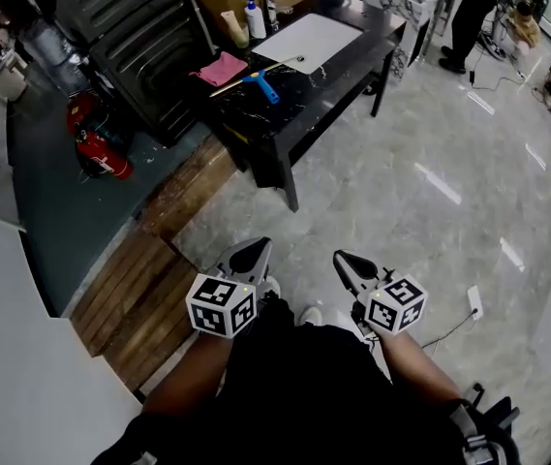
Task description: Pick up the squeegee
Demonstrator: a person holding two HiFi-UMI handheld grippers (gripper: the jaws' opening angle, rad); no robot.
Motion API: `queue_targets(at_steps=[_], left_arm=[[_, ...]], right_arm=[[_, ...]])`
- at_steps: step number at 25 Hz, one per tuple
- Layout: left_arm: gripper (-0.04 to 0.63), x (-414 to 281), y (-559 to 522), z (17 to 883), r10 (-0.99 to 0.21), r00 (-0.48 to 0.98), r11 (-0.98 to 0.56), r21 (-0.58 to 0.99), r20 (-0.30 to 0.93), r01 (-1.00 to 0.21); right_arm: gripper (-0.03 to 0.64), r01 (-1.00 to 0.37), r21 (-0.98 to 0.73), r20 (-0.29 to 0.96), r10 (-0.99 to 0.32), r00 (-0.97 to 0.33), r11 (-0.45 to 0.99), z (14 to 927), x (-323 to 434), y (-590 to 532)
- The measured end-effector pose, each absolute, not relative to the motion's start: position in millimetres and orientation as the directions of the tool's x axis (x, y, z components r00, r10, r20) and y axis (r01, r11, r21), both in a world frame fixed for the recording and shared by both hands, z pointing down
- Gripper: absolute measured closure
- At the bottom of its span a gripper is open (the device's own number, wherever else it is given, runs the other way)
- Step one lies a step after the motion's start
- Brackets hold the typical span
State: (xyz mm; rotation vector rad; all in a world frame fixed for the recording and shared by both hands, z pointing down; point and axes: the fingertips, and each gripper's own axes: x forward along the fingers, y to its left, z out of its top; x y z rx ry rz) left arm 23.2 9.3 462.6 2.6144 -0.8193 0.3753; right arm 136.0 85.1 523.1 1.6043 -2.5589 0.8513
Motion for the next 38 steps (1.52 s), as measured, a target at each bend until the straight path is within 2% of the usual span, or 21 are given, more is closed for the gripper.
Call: queue_targets(at_steps=[18, 28, 38], left_arm=[[0.578, 56.5, -65.9, 467.7, -0.464, 0.819, -0.786, 0.271, 0.337, -0.556], [0.578, 47.1, -162.1, 463.8, -0.509, 0.799, -0.756, 0.278, 0.321, -0.593], [0.578, 51.8, -270.2, 457.8, -0.505, 0.806, -0.761, 0.280, 0.310, -0.585]], right_arm=[[0.609, -0.861, -0.416, 0.301, -0.849, -0.434, 0.293, 529.7, 166.1, 24.1], [0.609, -0.864, -0.382, 0.335, -0.823, -0.459, 0.327, 521.1, 168.0, -73.0], [0.609, -0.874, -0.368, 0.362, -0.816, -0.450, 0.319, 514.0, 172.1, -181.2]])
